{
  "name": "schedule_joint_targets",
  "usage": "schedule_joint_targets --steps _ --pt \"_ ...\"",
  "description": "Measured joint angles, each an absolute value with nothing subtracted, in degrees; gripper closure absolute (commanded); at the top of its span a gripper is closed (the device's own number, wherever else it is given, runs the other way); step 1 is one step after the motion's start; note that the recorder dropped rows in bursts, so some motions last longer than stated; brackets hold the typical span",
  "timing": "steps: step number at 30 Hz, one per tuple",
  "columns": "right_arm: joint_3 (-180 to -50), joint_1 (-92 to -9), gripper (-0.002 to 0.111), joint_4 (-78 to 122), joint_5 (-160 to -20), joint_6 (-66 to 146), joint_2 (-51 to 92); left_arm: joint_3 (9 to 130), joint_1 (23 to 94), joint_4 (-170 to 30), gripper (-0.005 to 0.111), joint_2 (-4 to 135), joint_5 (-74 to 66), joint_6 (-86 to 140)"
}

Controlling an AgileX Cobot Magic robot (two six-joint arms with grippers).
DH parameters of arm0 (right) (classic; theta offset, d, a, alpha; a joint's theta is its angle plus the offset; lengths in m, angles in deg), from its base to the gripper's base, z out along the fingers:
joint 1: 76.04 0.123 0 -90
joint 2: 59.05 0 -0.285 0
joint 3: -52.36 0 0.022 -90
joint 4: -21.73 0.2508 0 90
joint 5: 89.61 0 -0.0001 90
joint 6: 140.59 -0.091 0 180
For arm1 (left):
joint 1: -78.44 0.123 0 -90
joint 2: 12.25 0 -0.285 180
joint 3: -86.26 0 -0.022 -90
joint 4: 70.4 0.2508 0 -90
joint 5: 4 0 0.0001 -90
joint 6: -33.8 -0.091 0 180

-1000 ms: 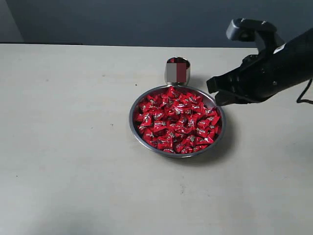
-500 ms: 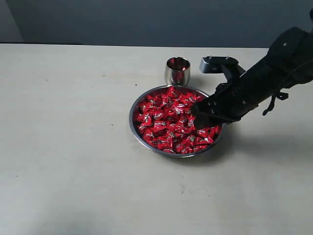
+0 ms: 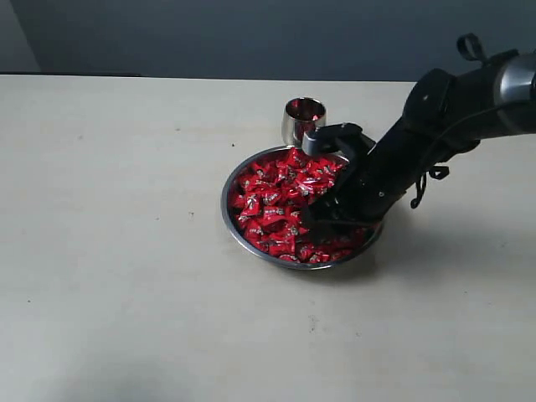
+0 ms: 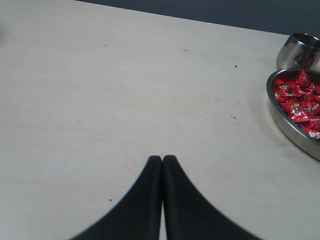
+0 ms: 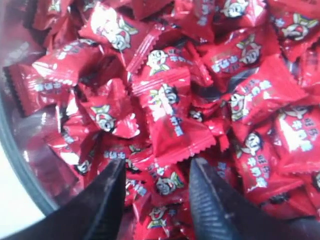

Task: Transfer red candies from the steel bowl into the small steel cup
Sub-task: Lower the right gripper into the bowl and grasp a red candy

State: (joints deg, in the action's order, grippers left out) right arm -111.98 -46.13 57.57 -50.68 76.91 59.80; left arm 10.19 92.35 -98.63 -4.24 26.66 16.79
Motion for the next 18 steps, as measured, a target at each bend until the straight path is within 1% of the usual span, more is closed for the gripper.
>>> schedule_joint_targets --steps 1,3,5,6,13,18 --pt "-112.07 -45.99 0.074 57.33 -50.81 77.03 60.07 10.19 92.35 -98.63 0.106 -4.24 26.66 16.79" --pt "-112.22 -45.83 0.087 56.43 -51.43 77.03 60.71 10.19 92.35 -98.63 0.106 -4.24 26.66 16.79" --pt "-112.22 -45.83 0.105 56.16 -51.81 77.03 61.20 10.19 92.35 -98.63 0.106 -4.24 26.66 16.79" --pt "-112.22 -45.83 0.108 56.05 -51.81 77.03 61.31 10.19 92.35 -98.63 0.106 -4.24 26.66 16.79" --pt "-112.26 -45.83 0.108 55.80 -51.81 76.91 60.92 10.19 92.35 -98.63 0.106 -4.24 26.66 16.79" --pt "-112.26 -45.83 0.108 55.71 -51.71 76.61 57.71 10.19 92.35 -98.63 0.106 -4.24 26.66 16.79"
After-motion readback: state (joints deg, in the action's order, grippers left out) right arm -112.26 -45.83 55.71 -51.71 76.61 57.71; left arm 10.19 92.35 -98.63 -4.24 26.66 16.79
